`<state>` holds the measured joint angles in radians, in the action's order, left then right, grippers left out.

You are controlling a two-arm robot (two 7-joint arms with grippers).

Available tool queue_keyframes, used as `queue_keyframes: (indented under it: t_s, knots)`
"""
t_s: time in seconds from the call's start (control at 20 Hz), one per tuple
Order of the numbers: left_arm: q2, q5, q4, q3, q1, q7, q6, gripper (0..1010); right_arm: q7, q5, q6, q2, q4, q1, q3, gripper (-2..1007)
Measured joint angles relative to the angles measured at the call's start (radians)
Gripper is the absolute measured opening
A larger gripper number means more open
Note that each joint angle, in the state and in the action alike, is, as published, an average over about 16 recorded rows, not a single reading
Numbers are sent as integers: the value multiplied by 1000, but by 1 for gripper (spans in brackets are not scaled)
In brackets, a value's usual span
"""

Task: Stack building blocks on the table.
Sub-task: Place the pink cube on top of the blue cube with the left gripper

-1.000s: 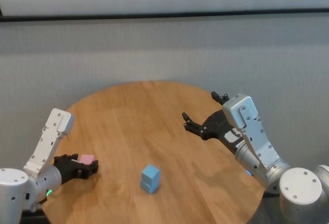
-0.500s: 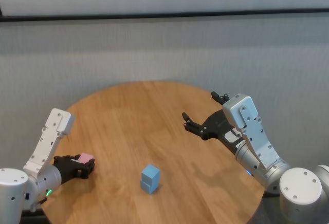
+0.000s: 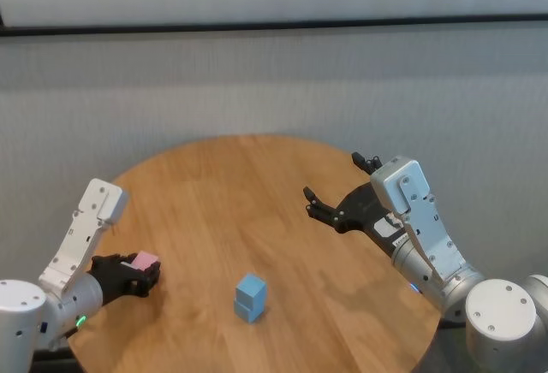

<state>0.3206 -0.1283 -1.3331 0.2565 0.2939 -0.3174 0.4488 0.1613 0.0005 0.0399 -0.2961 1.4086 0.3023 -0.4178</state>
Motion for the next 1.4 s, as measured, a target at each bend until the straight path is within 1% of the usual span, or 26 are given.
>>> queue_keyframes:
  t_s: [0.15, 0.45, 0.65, 0.85, 1.15, 1.4]
  knots:
    - [17, 5, -34, 11, -6, -25, -4, 392, 0, 0, 0, 0, 0, 0, 0, 1005]
    - [64, 8, -125, 45, -17, -91, -10, 392, 0, 0, 0, 0, 0, 0, 0, 1005]
    - [96, 4, -187, 74, -14, -139, -3, 392, 0, 0, 0, 0, 0, 0, 0, 1005]
    - [124, -4, -241, 110, -2, -189, 8, 392, 0, 0, 0, 0, 0, 0, 0, 1005]
    - [151, -16, -291, 160, 31, -249, 29, 392, 0, 0, 0, 0, 0, 0, 0, 1005]
    - [164, -27, -300, 201, 65, -292, 47, 392, 0, 0, 0, 0, 0, 0, 0, 1004]
